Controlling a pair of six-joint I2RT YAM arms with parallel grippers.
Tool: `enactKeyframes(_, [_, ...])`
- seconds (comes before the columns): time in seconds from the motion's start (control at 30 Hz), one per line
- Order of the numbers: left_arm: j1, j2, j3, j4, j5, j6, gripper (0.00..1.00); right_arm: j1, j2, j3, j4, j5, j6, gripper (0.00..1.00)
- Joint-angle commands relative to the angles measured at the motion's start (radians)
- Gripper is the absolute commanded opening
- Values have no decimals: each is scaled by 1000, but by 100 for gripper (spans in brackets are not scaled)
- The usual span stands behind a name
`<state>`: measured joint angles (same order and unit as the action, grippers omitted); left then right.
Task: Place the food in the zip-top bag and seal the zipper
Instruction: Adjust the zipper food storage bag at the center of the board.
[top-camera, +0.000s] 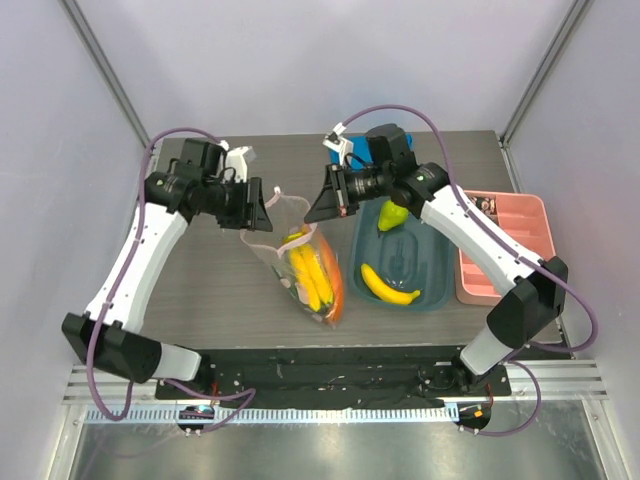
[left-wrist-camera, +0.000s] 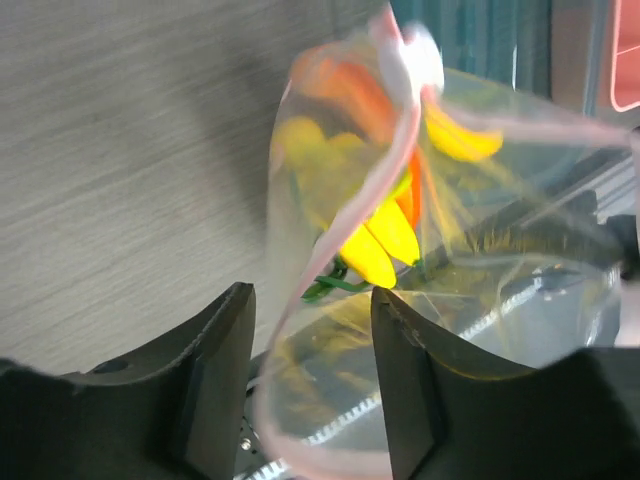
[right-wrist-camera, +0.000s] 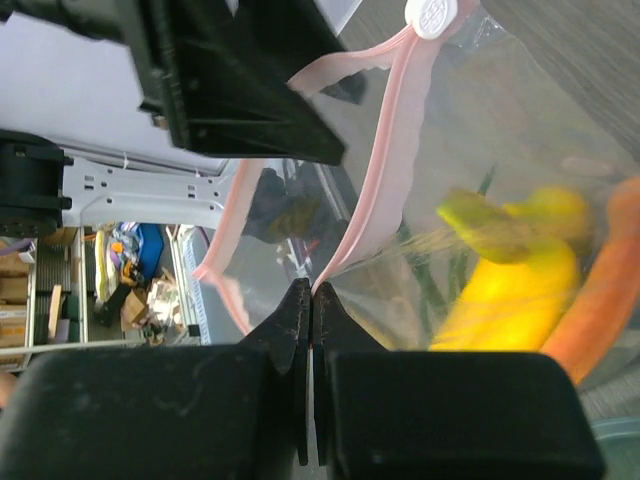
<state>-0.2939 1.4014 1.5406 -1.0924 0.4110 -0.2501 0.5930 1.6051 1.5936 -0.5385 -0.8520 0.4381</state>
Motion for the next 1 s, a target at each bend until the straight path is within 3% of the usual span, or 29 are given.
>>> enactKeyframes(0.0, [-1,-113,-7,-10,17,32,55,-32,-80,2,34,-30,4,1])
enactKeyframes(0.1, [1,-107,-17,-53,17,29,53,-36,-94,-18,31,-28,-13,1])
enactKeyframes(0.2, [-1,-99,-36,-69,64,11,43,-39,-108,-30,31,-24,-30,1])
enactKeyframes(0.3, [-1,-96,-40,-24,118,-21,24,-39,-117,-46,28,-32,-47,1])
enactKeyframes(0.33, [-1,-87,-28,-11,124,-23,7,-41,-117,-49,28,-35,-64,1])
enactKeyframes(0.37, [-1,-82,-11,-9,127,-25,2,-41,-119,-47,22,-35,-71,1])
enactKeyframes(0.5, [-1,-71,113,0,158,-26,0,-41,-117,-14,-34,-10,-140,2])
enactKeyframes(0.57, [-4,-55,174,-6,161,-29,0,-45,-114,12,-130,26,-244,13])
enactKeyframes(0.6, [-4,-45,185,-18,157,-23,0,-50,-114,16,-156,42,-271,29])
enactKeyframes(0.67, [-4,-21,173,-44,160,-15,0,-82,-125,0,-204,70,-326,46])
enactKeyframes(0.7, [-4,-18,156,-47,166,-15,0,-103,-128,-9,-212,102,-335,59])
enactKeyframes(0.77, [-4,-21,90,-23,181,-26,0,-177,-129,-33,-228,113,-357,70])
enactKeyframes(0.83, [-4,-27,50,12,180,-34,0,-215,-122,-38,-283,129,-401,74])
enactKeyframes(0.97, [-2,-25,50,37,196,-44,0,-254,-126,-60,-426,221,-698,77])
